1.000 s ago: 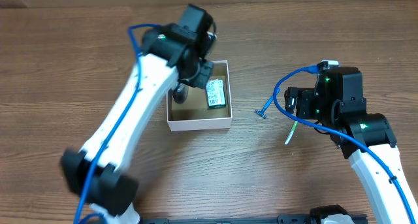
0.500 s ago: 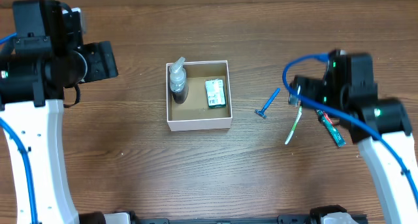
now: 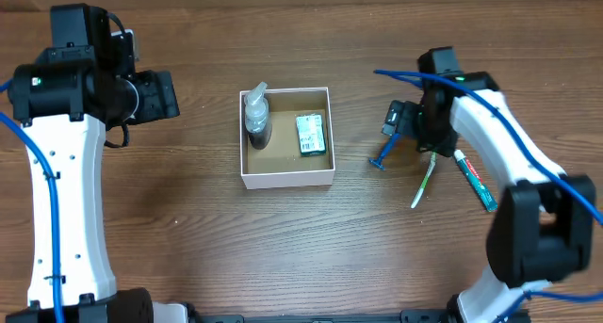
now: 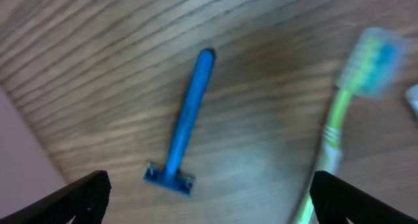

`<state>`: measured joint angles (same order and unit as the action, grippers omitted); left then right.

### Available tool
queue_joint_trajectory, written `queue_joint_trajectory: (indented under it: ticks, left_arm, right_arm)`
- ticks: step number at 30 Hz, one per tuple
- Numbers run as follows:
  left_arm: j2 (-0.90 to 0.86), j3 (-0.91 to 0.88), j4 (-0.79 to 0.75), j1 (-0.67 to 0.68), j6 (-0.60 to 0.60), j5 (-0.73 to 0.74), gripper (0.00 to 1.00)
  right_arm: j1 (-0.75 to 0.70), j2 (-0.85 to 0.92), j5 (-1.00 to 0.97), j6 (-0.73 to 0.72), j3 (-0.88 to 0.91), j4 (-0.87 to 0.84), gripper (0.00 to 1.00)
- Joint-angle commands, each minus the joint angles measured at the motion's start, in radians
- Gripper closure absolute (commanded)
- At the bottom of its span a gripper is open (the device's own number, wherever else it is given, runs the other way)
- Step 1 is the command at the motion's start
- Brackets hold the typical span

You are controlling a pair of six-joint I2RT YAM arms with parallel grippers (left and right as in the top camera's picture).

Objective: Pack container
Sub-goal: 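Reach the right gripper to the blue razor and grasp it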

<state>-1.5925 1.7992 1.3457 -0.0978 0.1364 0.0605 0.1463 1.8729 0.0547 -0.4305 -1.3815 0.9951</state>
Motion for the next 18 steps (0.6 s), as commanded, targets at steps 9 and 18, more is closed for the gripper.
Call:
queue_joint_trajectory:
  ticks: [9,18]
  left_arm:
    - [-0.009,-0.011,-0.008,0.007,0.010,0.019,0.15]
    - [-0.009,-0.011,-0.010,0.007,0.010,0.019,0.14]
  right_arm:
    - [0.061,0.119,-0.017,-0.102,-0.005,-0.063,0.04]
    - [0.063,0.150,-0.031,-0.128,0.003,-0.058,0.27]
